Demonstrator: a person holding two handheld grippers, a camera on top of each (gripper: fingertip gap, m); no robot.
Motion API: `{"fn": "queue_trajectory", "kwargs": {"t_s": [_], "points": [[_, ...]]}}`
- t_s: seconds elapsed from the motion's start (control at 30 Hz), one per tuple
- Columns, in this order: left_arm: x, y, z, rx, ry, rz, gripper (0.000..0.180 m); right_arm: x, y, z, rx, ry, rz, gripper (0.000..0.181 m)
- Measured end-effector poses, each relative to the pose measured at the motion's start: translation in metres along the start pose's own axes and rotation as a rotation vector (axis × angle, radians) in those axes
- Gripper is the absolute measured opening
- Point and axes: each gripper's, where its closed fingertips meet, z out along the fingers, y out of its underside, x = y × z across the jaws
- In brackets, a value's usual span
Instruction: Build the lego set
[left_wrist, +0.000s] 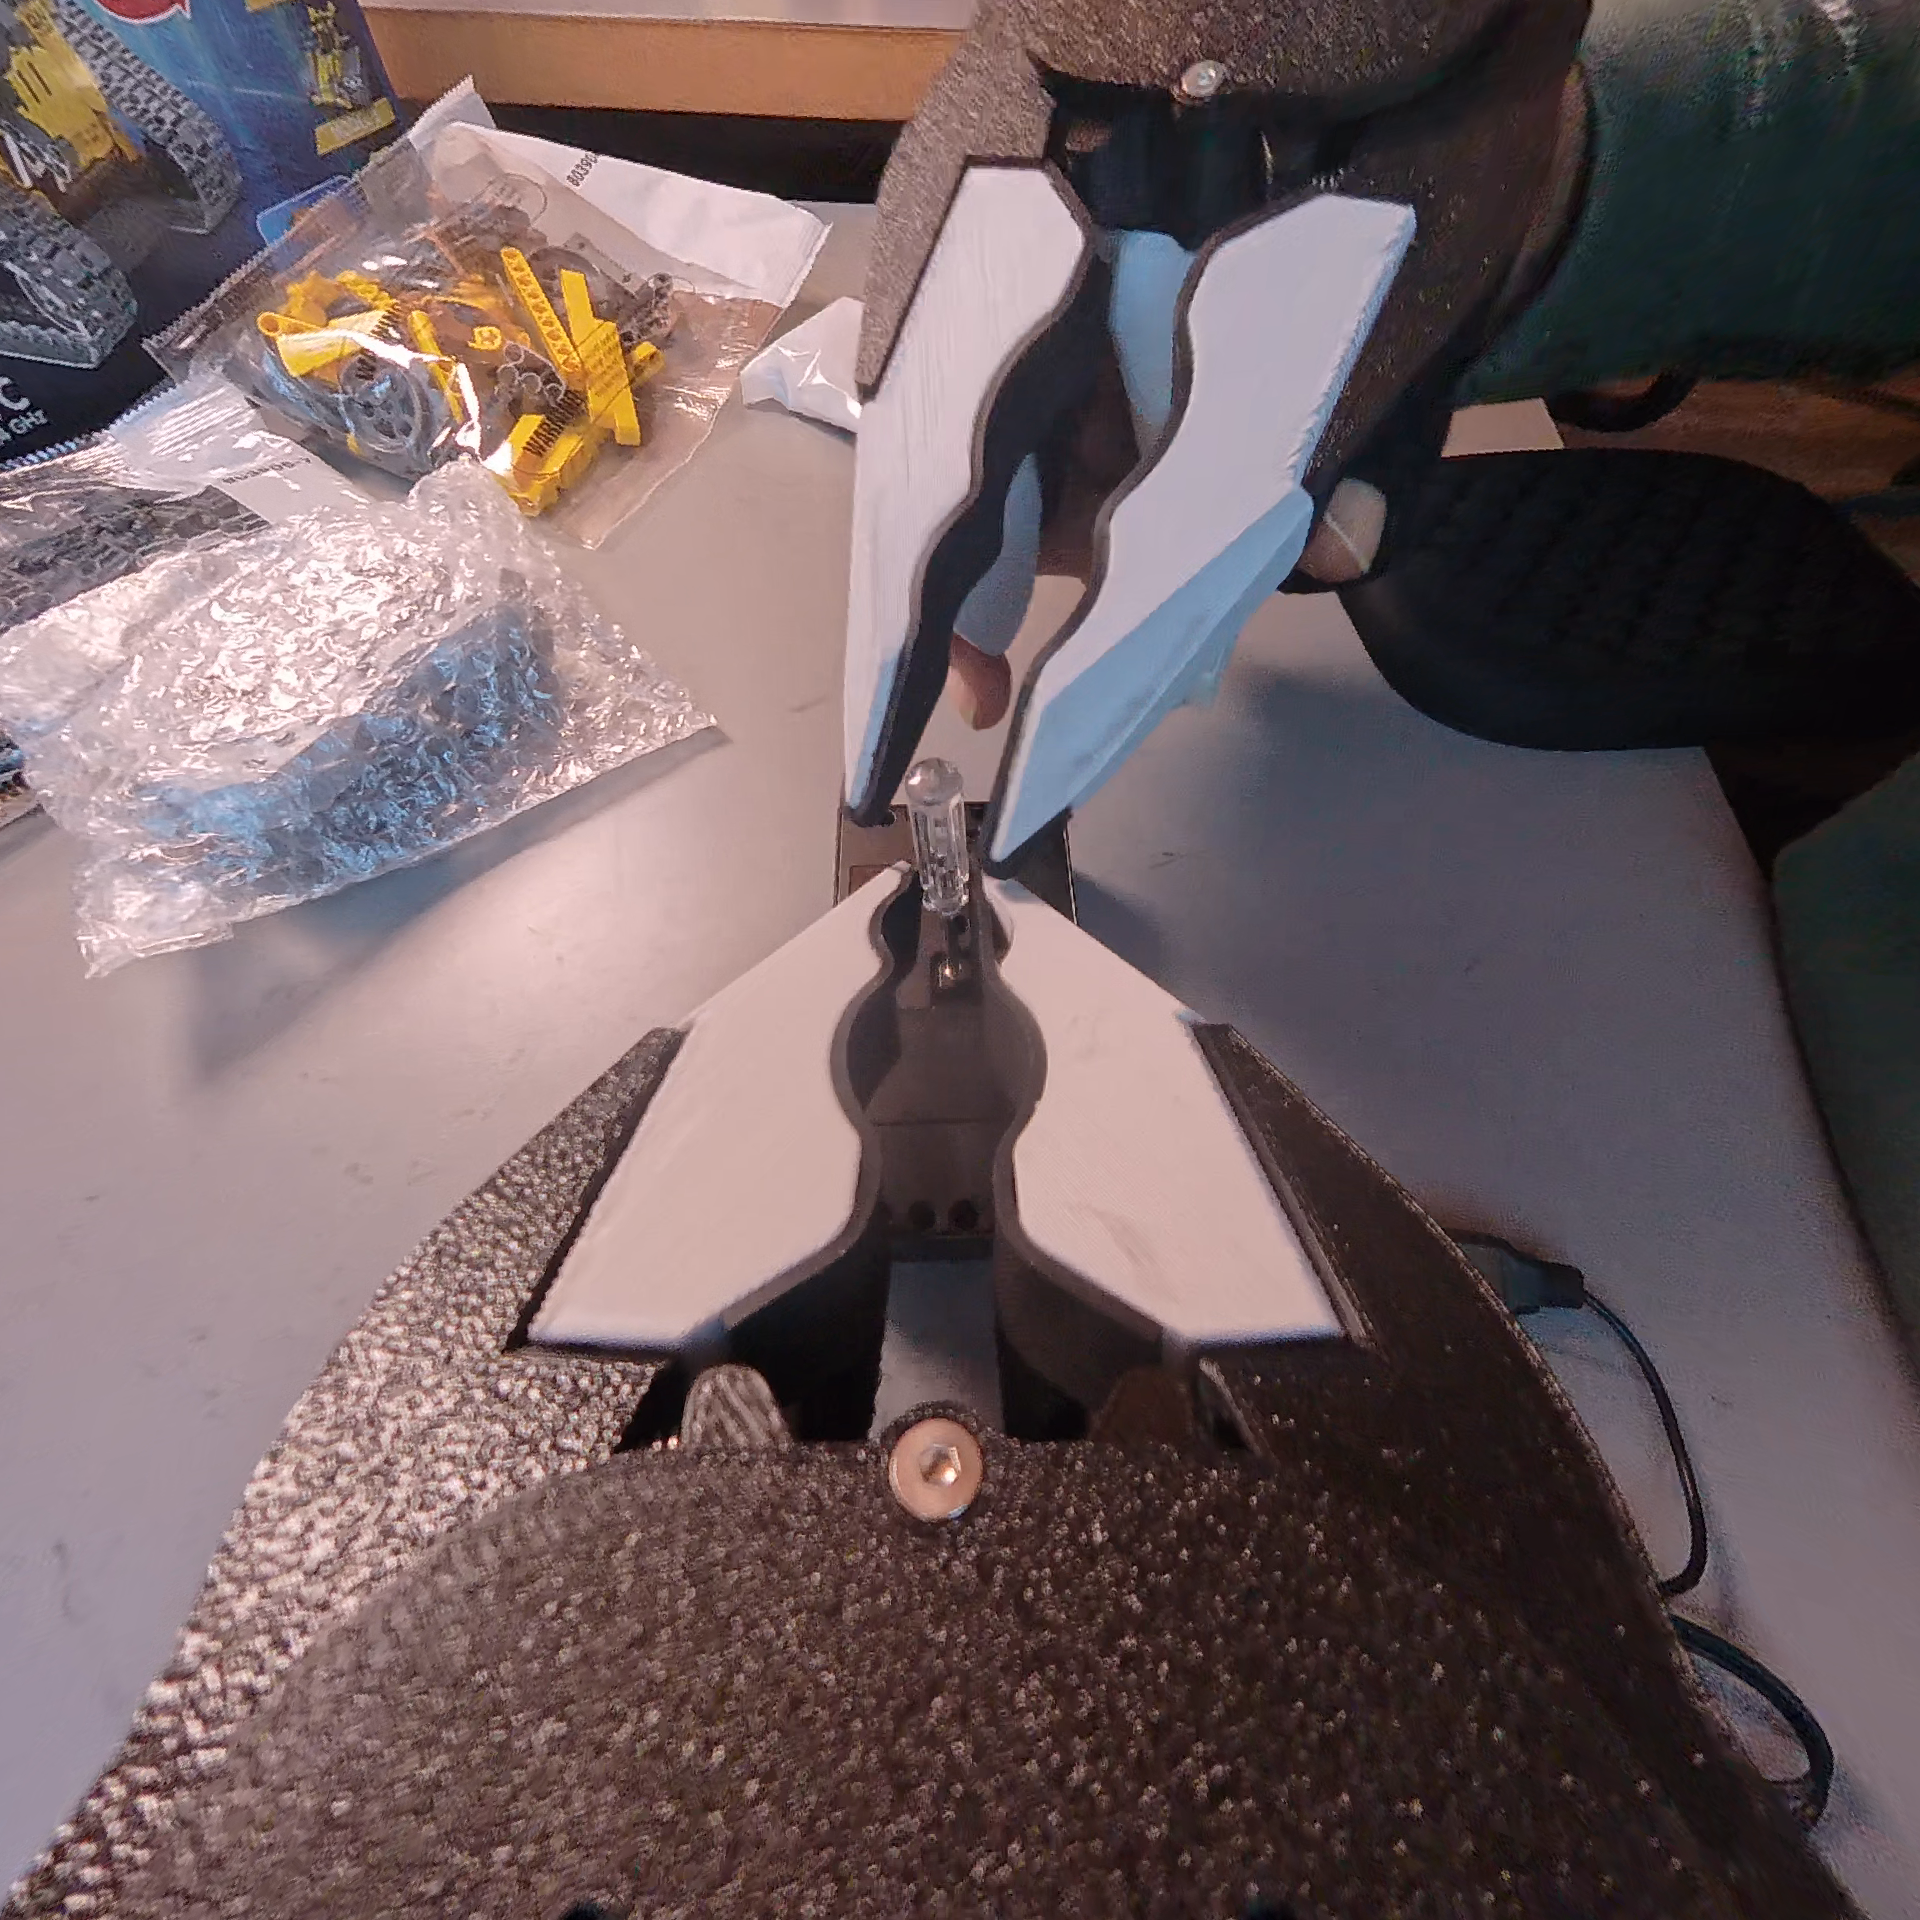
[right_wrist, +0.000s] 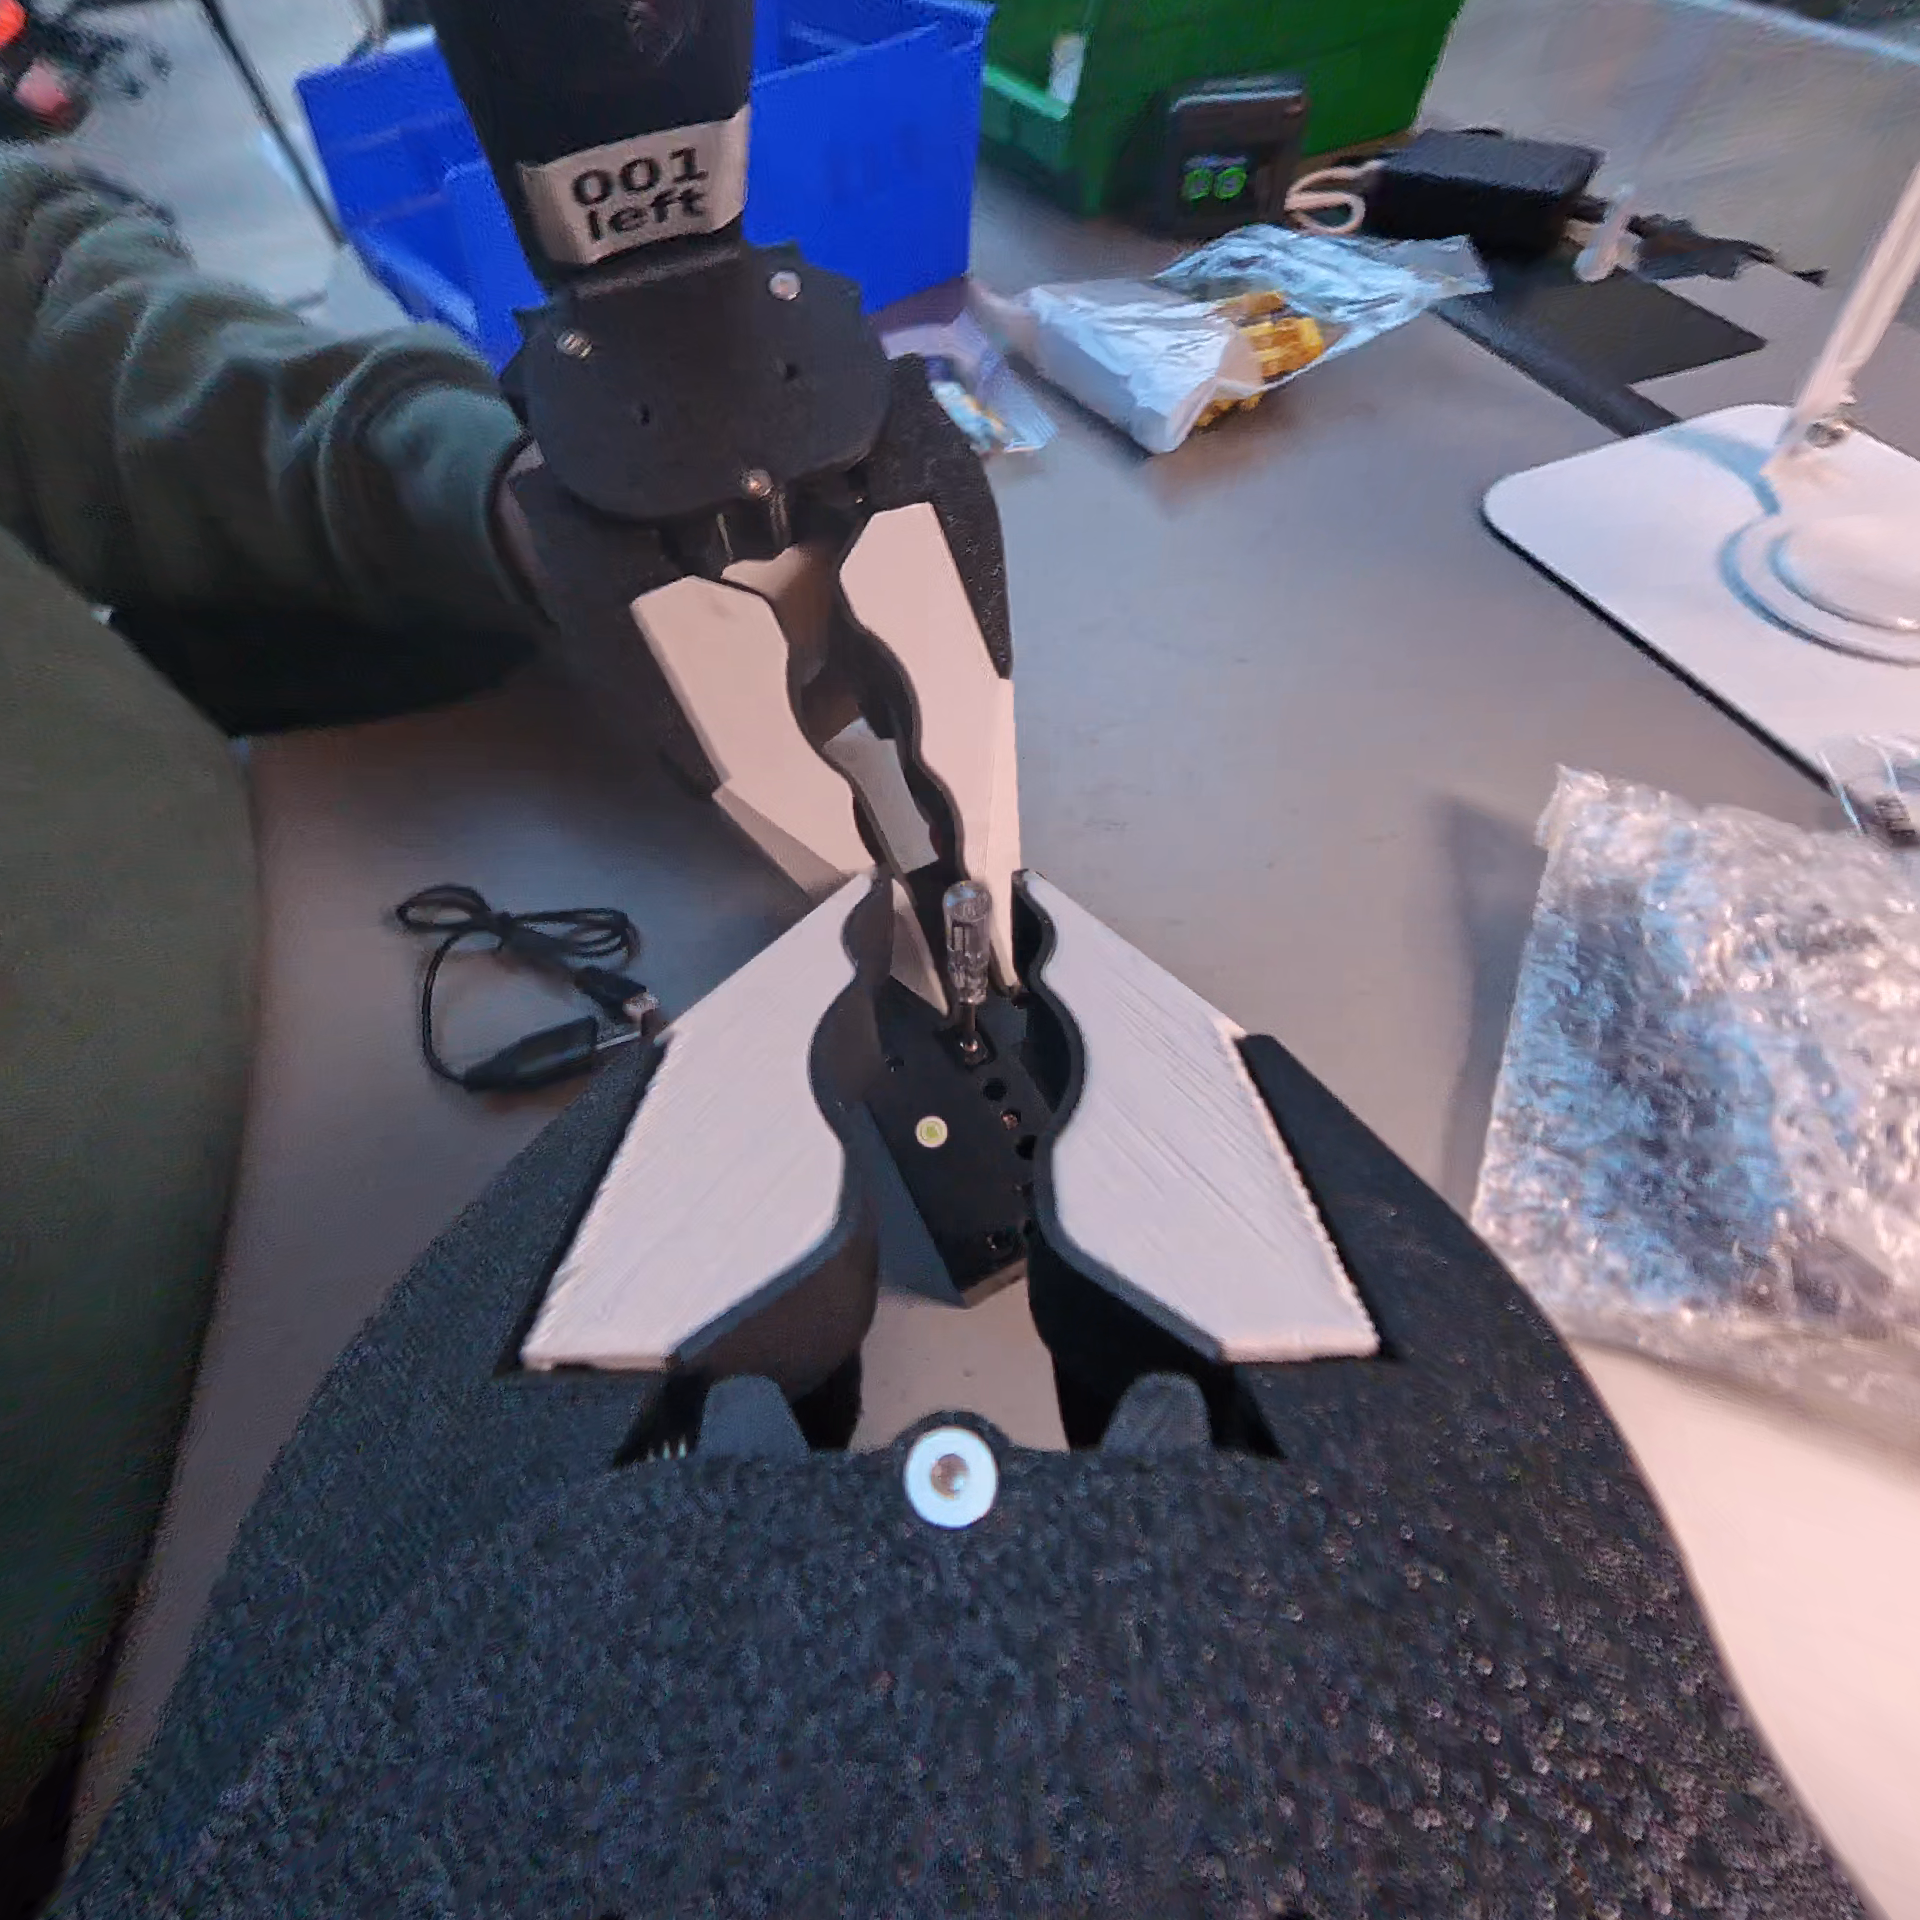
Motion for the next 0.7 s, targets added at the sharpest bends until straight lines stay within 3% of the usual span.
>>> {"fn": "queue_trajectory", "kwargs": {"t_s": [0.13, 0.27, 0.47, 0.57, 0.7], "points": [[-0.001, 0.000, 0.001, -0.002, -0.027, -0.017, 0.008, 0.008, 0.002, -0.002, 0.088, 0.163, 0.129, 0.011], [-0.003, 0.000, 0.000, 0.005, -0.032, -0.042, 0.008, 0.009, 0.002, 0.000, 0.081, 0.167, 0.103, 0.006], [-0.003, 0.006, -0.003, -0.011, -0.004, 0.031, 0.019, 0.004, 0.001, 0.006, -0.064, -0.141, -0.039, 0.006], [0.002, 0.000, -0.006, 0.026, 0.054, 0.025, 0.014, -0.003, 0.003, 0.005, -0.131, -0.337, -0.207, 0.006], [0.005, 0.001, -0.004, 0.027, 0.078, 0.042, 0.008, -0.012, 0.006, 0.002, -0.206, -0.561, -0.246, 0.007]]}}
